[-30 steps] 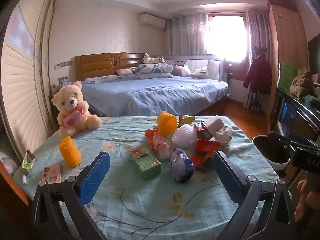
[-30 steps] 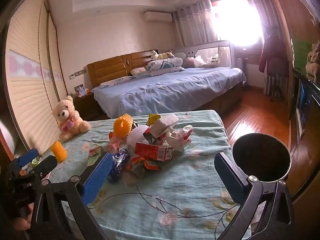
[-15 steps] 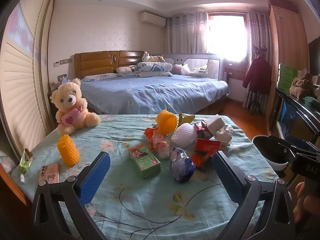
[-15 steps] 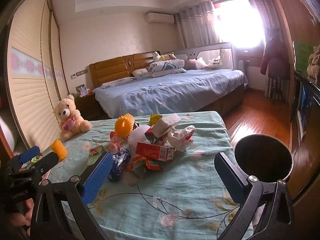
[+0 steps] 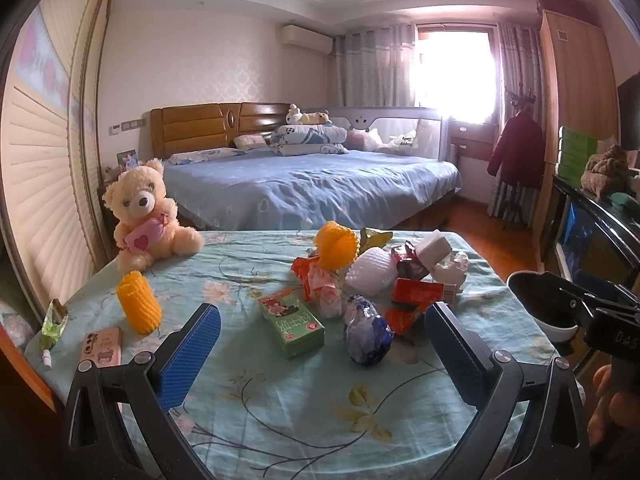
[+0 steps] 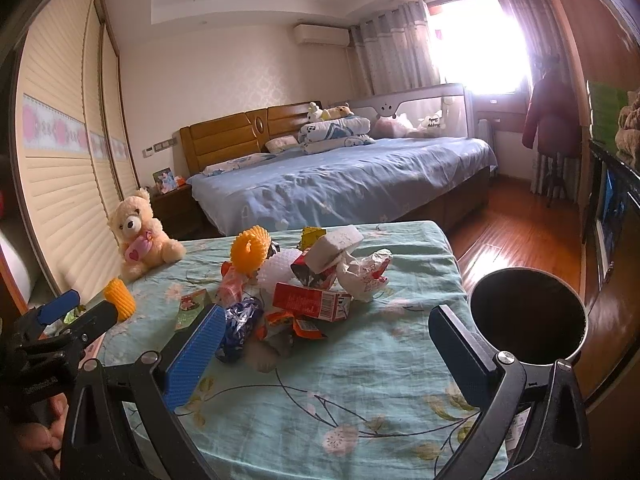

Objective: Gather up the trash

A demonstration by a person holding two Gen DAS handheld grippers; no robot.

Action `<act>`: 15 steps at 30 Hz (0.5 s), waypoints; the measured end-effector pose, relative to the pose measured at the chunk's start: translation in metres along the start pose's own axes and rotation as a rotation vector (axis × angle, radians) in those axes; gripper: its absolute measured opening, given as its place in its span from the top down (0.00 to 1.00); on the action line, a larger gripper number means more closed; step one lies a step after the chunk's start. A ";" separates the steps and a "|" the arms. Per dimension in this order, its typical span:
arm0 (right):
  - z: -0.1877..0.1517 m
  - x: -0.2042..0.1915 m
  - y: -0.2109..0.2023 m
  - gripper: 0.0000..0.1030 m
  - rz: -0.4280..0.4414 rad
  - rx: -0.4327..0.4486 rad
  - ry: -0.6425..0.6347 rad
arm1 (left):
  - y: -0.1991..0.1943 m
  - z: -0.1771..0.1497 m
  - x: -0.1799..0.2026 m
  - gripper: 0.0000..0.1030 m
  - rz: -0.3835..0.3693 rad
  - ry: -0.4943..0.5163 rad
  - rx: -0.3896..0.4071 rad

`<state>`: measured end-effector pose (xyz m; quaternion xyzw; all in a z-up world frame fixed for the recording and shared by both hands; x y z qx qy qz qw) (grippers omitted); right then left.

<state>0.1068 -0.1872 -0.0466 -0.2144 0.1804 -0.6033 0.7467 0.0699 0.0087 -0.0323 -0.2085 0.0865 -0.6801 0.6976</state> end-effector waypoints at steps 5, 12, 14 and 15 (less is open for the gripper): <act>0.001 -0.002 -0.002 0.01 0.005 0.009 0.000 | 0.000 0.000 0.000 0.01 -0.001 -0.001 0.000; 0.001 -0.002 -0.003 0.01 0.006 0.008 0.000 | 0.000 0.000 0.000 0.01 0.001 0.001 0.001; 0.001 -0.002 -0.003 0.01 0.007 0.010 0.001 | 0.000 0.000 0.001 0.01 0.001 0.000 0.000; 0.001 -0.003 -0.003 0.01 0.007 0.010 0.000 | 0.000 -0.001 0.001 0.01 0.001 0.001 0.001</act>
Point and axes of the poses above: each gripper's, at about its wrist camera, not at the fingertips, and y roughly the way its jaws point, x to its right, z to its top, the point moved 7 cm from there along y, roughly the way its jaws point, and after that the axes turned 9 degrees about -y, right-handed, at the moved point
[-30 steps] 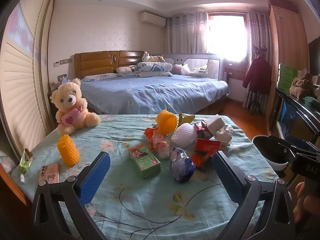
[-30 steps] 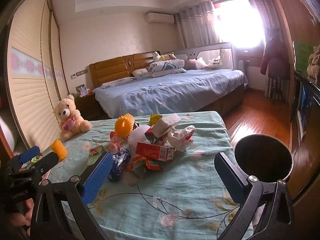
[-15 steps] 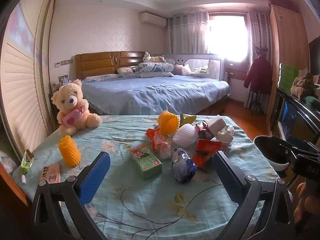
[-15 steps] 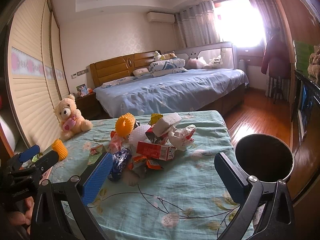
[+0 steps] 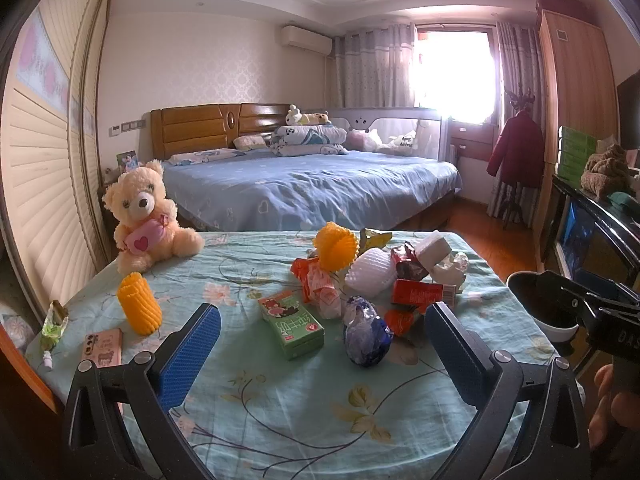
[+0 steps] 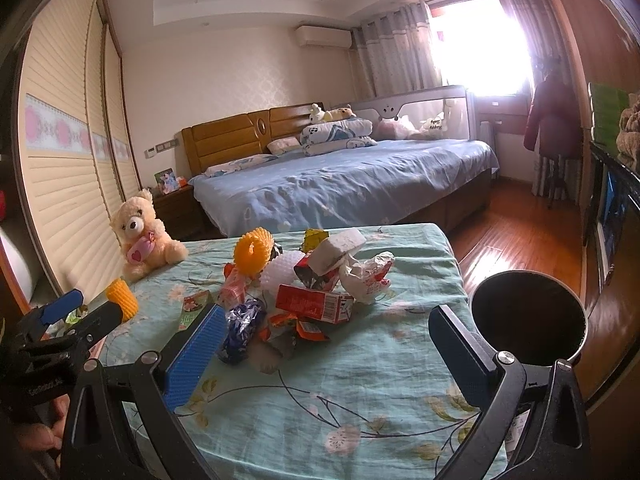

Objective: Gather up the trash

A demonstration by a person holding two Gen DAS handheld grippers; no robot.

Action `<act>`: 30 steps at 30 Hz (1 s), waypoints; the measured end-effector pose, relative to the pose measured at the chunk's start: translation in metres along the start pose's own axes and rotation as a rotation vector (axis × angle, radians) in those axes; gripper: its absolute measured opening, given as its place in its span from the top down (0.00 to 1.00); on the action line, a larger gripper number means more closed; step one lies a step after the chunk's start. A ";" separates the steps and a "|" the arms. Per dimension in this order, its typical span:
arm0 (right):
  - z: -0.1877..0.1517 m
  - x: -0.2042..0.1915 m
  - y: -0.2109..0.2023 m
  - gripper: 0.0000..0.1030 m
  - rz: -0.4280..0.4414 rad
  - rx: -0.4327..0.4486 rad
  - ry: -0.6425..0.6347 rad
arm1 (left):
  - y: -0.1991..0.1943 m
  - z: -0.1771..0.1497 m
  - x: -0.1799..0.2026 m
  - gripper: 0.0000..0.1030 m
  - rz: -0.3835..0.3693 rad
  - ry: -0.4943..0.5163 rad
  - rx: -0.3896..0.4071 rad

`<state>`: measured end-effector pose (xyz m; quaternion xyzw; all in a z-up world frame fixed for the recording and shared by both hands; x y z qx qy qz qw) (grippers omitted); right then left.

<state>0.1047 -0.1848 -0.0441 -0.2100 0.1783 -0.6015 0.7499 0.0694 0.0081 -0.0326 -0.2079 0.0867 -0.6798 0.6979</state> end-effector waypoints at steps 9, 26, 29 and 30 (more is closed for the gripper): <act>0.000 0.000 0.000 0.01 0.000 0.001 0.000 | -0.001 0.001 0.000 0.01 0.000 -0.003 -0.001; -0.002 -0.010 0.002 0.01 0.025 -0.010 -0.002 | 0.001 -0.001 -0.009 0.01 0.011 -0.017 -0.015; -0.005 -0.012 0.005 0.01 0.038 -0.019 0.001 | 0.004 -0.002 -0.013 0.01 0.022 -0.019 -0.020; -0.006 -0.012 0.007 0.01 0.045 -0.024 0.002 | 0.004 -0.002 -0.015 0.01 0.026 -0.023 -0.023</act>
Point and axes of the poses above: each gripper's, at about its wrist camera, not at the fingertips, and y roughly the way its jaws point, x to its right, z to its top, the point moved 7 cm from there along y, roughly the way its jaws point, and after that the axes turned 9 degrees about -y, right-handed, at the moved point
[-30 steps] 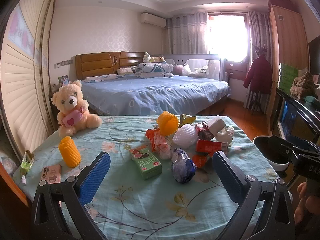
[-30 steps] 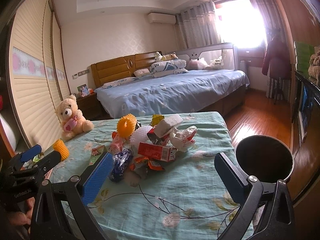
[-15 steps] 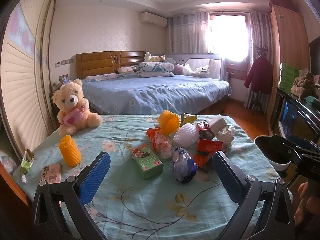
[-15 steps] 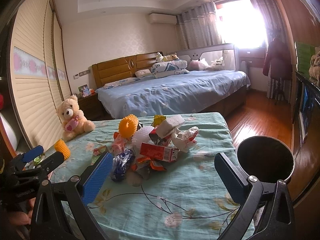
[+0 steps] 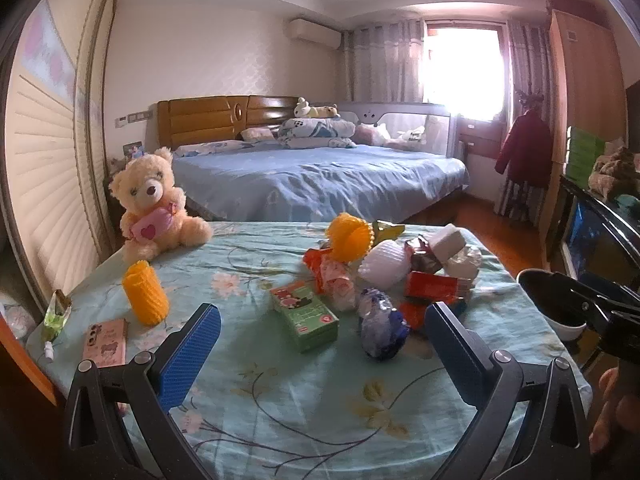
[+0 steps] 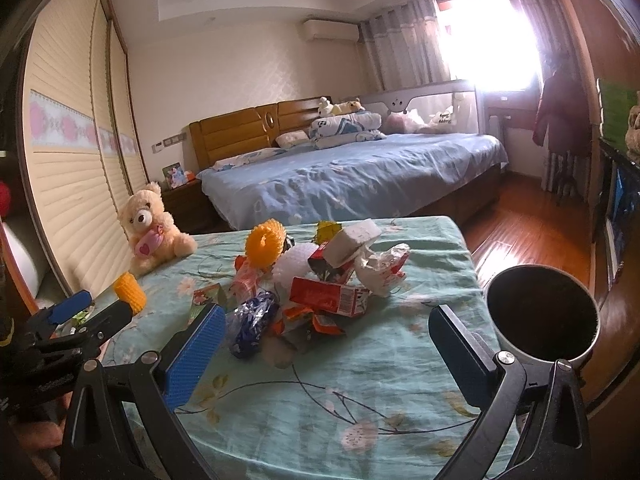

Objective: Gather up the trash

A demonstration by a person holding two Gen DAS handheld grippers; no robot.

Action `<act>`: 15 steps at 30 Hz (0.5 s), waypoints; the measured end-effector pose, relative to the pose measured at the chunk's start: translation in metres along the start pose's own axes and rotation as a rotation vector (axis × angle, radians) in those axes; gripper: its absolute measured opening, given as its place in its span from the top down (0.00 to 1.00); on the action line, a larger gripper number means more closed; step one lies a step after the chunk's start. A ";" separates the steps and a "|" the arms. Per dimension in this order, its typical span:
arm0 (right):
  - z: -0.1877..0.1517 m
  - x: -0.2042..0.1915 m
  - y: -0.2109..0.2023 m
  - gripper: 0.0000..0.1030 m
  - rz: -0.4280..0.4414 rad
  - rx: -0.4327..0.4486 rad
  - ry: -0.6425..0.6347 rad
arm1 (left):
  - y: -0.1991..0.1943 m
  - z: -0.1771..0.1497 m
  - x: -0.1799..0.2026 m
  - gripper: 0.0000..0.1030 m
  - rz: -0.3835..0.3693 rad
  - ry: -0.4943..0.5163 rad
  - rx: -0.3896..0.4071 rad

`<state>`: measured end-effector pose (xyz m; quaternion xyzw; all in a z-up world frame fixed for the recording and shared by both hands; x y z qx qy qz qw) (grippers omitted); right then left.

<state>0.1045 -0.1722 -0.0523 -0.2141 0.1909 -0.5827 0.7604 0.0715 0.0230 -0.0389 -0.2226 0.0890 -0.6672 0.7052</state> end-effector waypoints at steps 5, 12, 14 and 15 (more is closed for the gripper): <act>-0.006 -0.001 0.012 0.01 0.029 -0.032 0.016 | 0.009 -0.001 -0.011 0.01 0.016 -0.030 -0.027; -0.017 -0.005 0.034 0.01 0.051 -0.095 0.026 | 0.032 -0.004 -0.023 0.02 0.041 -0.057 -0.082; -0.022 -0.005 0.042 0.02 0.055 -0.119 0.032 | 0.040 -0.006 -0.025 0.03 0.041 -0.064 -0.103; -0.024 -0.004 0.046 0.03 0.057 -0.129 0.035 | 0.045 -0.007 -0.027 0.04 0.042 -0.067 -0.114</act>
Point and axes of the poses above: each gripper's, at about its wrist camera, not at the fingertips, and y roughly the way its jaws point, x to its right, z to its top, the point moved 7 cm from there along y, roughly the way its jaws point, and after that the axes turned 9 degrees about -y, right-handed, at the moved point
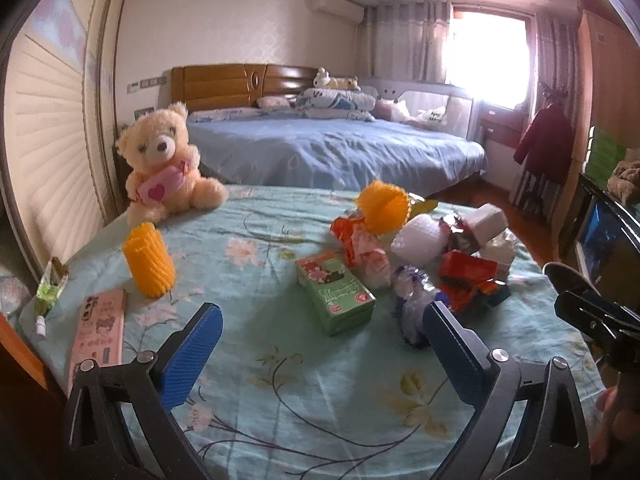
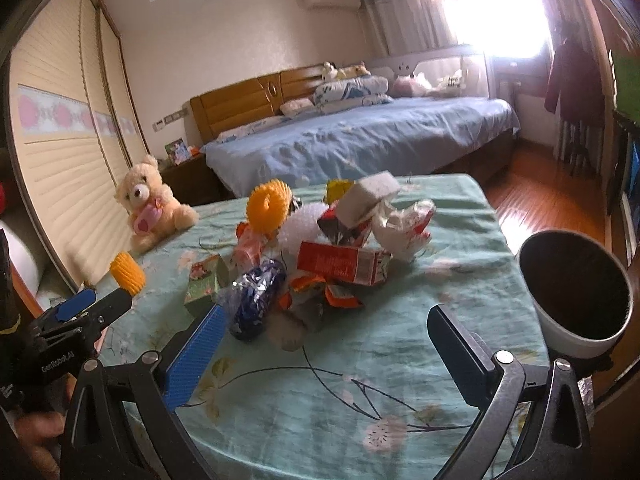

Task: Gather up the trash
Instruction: 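Grasp the orange snack bag with the right tool while the left tool grasps the green juice box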

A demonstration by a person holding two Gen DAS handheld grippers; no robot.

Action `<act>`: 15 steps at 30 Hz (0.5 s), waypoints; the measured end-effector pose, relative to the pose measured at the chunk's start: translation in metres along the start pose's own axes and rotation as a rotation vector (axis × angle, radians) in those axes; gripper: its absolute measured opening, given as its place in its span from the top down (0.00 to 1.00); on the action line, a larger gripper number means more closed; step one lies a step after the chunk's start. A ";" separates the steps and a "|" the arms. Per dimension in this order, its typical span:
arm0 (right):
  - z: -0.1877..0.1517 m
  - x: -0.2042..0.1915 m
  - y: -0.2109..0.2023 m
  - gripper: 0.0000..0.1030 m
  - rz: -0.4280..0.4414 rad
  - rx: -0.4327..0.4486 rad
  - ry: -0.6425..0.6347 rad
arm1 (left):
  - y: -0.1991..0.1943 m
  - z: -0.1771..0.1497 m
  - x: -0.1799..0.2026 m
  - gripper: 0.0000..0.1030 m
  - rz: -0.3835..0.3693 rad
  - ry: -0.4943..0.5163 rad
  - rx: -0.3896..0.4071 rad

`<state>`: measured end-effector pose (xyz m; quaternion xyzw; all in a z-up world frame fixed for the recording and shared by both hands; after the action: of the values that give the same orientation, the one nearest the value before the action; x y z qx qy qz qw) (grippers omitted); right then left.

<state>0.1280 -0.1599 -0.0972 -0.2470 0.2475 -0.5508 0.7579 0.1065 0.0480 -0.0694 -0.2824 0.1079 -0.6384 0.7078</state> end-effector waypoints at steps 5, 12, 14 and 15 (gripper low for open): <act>-0.006 0.001 0.025 0.14 0.026 -0.066 0.022 | 0.028 0.001 -0.003 0.06 0.006 -0.010 -0.055; -0.010 0.001 0.058 0.18 0.062 -0.130 0.047 | 0.077 0.006 -0.001 0.07 0.003 -0.024 -0.140; -0.010 0.001 0.067 0.20 0.068 -0.143 0.048 | 0.090 0.006 -0.001 0.07 0.006 -0.029 -0.157; -0.009 0.001 0.071 0.23 0.070 -0.150 0.046 | 0.097 0.007 0.000 0.07 0.008 -0.030 -0.168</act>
<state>0.1727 -0.1429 -0.1501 -0.2813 0.3139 -0.5097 0.7500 0.1915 0.0527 -0.1159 -0.3502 0.1515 -0.6200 0.6856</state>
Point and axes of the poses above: each gripper's, at about its wrist camera, not at the fingertips, and y roughly the way its jaws point, x to its right, z to its top, the point moved 7 cm from there along y, roughly the way its jaws point, and after that the axes turned 9 degrees about -y, right-handed, at the moved point
